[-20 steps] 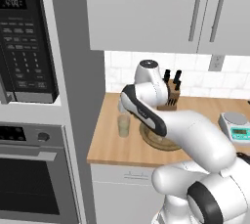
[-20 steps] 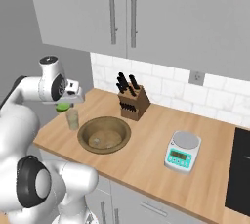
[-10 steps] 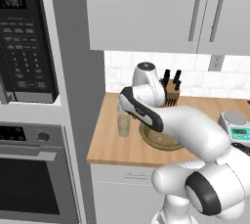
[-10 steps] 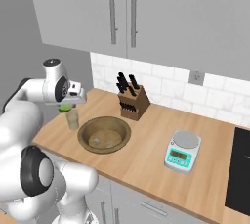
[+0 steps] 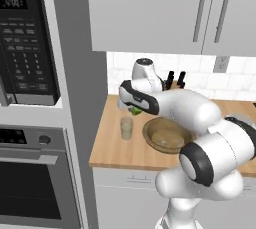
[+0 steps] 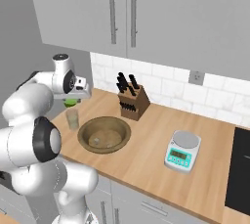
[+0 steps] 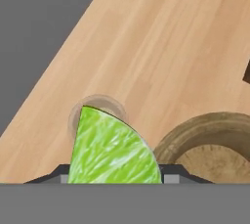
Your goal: Grab a lemon wedge from the fridge and one ice cube from the ice bowl, and put them in the glass of lemonade.
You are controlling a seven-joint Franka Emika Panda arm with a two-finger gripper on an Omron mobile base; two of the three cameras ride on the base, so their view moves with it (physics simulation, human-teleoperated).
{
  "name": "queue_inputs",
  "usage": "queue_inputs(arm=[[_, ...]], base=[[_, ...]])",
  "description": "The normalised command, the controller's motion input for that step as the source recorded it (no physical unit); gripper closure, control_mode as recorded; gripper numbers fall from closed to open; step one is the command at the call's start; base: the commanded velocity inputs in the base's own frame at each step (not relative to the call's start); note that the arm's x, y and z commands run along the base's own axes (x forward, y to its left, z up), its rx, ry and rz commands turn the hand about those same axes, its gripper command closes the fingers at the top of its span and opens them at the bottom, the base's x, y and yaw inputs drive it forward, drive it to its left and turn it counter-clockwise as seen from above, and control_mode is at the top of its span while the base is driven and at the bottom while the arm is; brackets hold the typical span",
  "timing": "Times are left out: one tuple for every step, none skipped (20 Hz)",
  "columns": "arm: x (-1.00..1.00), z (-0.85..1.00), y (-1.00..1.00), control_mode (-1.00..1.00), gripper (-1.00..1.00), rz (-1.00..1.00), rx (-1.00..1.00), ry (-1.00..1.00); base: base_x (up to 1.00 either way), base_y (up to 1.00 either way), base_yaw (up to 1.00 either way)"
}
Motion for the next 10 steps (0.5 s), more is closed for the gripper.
queue_inputs(arm=[[0.13,-0.15,0.00,-1.00,1.00,0.00,0.00,0.00],[0.00,-0.25,0.06,-1.00,1.00,-0.02,0.00,0.00],[0.00,-0.20,0.02,-1.00,1.00,0.00,0.00,0.00],[-0.01,-0.02,0.02,-1.00,1.00,0.00,0.00,-0.05],[-0.03,0.00,0.00,-1.00,1.00,0.00,0.00,-0.02],[0.00,0.00,0.00,-1.00,1.00,-0.01,0.00,0.00],[0.02,0.00,0.13,-1.00,1.00,-0.04,0.00,0.00],[0.14,0.00,0.22,-1.00,1.00,-0.06,0.00,0.00],[0.18,0.00,0.32,-1.00,1.00,-0.07,0.00,0.00],[0.15,0.00,0.32,-1.00,1.00,-0.07,-0.01,0.00]], base=[[0.00,0.00,0.00],[0.00,0.00,0.00],[0.00,0.00,0.00],[0.00,0.00,0.00],[0.00,0.00,0.00],[0.00,0.00,0.00],[0.00,0.00,0.00],[0.00,0.00,0.00],[0.00,0.00,0.00],[0.00,0.00,0.00]])
